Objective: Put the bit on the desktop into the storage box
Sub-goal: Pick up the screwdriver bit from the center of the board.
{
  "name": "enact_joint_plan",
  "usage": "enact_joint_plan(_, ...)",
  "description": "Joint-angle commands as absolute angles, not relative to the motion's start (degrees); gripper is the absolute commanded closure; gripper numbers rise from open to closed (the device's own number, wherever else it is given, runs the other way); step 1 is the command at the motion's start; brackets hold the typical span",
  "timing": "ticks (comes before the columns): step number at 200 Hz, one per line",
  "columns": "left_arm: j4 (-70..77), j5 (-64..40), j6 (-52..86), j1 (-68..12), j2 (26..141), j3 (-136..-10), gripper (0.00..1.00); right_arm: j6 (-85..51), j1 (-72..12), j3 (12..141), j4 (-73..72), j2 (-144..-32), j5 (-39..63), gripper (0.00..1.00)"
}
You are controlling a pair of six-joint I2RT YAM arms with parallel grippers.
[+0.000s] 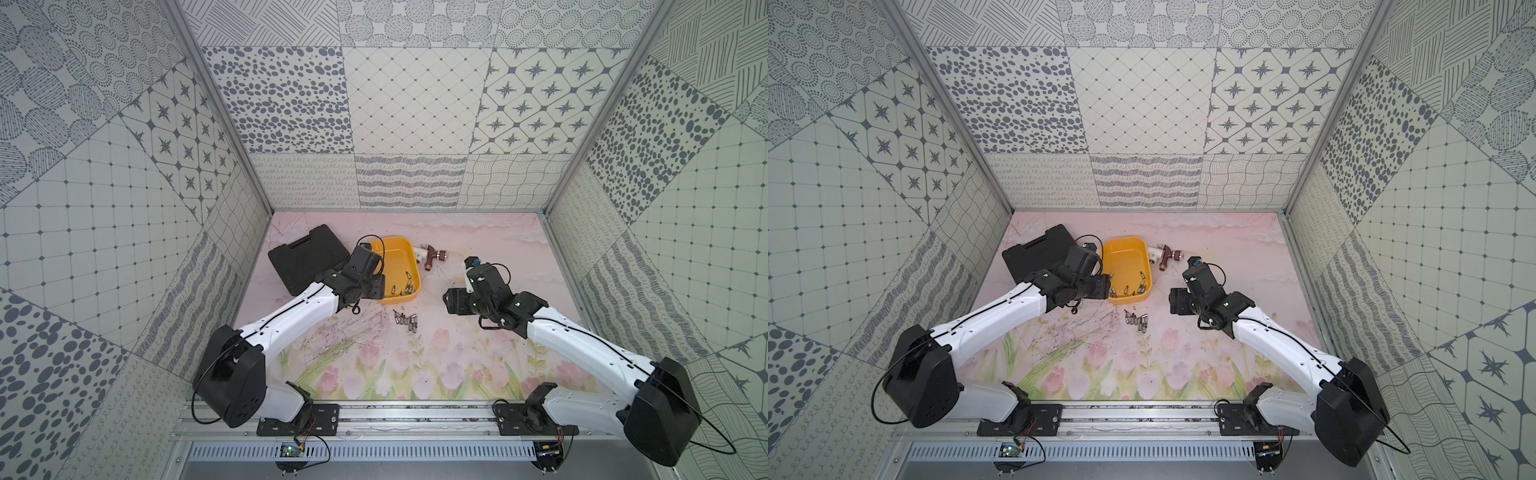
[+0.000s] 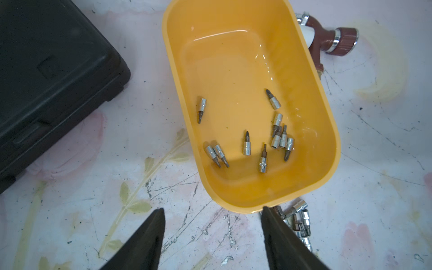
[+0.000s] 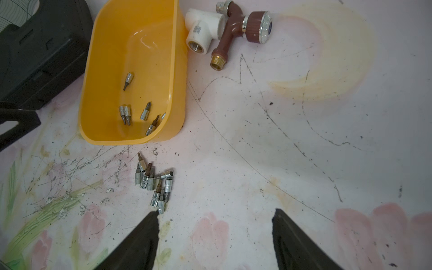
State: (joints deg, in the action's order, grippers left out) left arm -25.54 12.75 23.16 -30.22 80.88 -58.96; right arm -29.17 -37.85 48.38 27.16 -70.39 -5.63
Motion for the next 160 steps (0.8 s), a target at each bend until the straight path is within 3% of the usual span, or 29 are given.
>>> enact_joint_plan(1,-17.99,16.29,27.11,-28.79,75.71,-54.25,0.24,-29.09,-40.53,51.38,26.14,-74.04,-6.20,0.26)
enact_joint_plan(19,-16.52,18.02,28.99,-28.23,72.92,-51.54,0.15,-29.09,-42.73,52.81,26.61,-77.55,-6.03,0.31)
enact_joint_plan(75,-14.38,25.27,35.63,-27.60,64.79,-44.14,0.01,-29.45,-46.68,56.52,26.63,-86.73,-3.14,0.44)
enact_joint_plan(160,-16.67,29.79,38.76,-27.07,58.97,-40.61,0.01,-28.21,-48.26,62.45,26.57,-96.88,-0.80,0.57)
